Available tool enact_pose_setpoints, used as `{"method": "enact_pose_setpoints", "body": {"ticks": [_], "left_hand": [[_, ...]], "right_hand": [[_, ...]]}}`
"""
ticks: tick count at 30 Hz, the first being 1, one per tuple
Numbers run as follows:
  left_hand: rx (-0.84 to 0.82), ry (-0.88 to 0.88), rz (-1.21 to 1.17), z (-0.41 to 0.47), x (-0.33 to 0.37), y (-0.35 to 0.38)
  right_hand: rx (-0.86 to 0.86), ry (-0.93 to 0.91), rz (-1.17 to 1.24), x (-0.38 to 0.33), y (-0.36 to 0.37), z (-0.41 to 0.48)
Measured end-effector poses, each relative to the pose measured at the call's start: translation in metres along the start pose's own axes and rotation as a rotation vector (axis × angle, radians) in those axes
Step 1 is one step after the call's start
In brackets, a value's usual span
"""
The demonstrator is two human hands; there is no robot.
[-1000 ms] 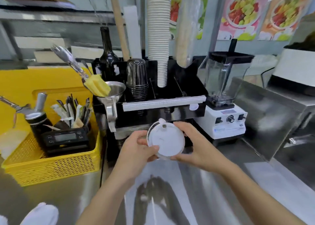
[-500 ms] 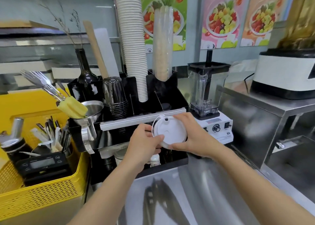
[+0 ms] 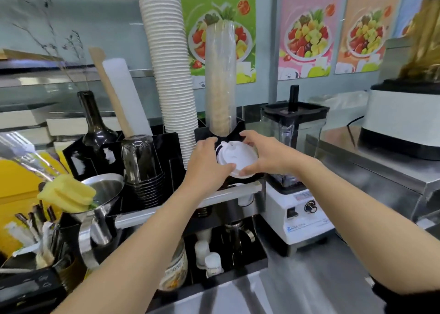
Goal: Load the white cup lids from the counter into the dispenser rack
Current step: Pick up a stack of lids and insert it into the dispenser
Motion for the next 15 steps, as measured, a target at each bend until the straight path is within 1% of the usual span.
{"method": "enact_pose_setpoints", "body": {"ticks": [3, 8, 11, 15], "left_hand": [[-0.069, 0.068, 0.166, 0.019, -0.013, 0.008], [-0.186, 0.194, 0.492, 0.041, -0.038, 0.026], [-0.257, 0.181, 0.612, 0.047, -0.050, 0.031], [-0.325, 0.125, 0.634, 0.050, -0.057, 0.034]], "right_hand": [[-0.078, -0.008, -0.107, 0.013, 0.004, 0.022], [-0.233, -0.081, -0.281, 0.018, 0.017, 0.046], [-0.272, -0.123, -0.375, 0.013, 0.027, 0.055], [-0.319, -0.102, -0.482, 0.017, 0.034, 0.061]]}}
Point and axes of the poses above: each hand's wrist, its own z-axis towards the middle knuckle, its own y-axis out of the palm, x = y × z, the point moved 2 cm from there along z, towards the middle knuckle, and after that the axes turned 13 degrees about -z, right-handed, at the moved point
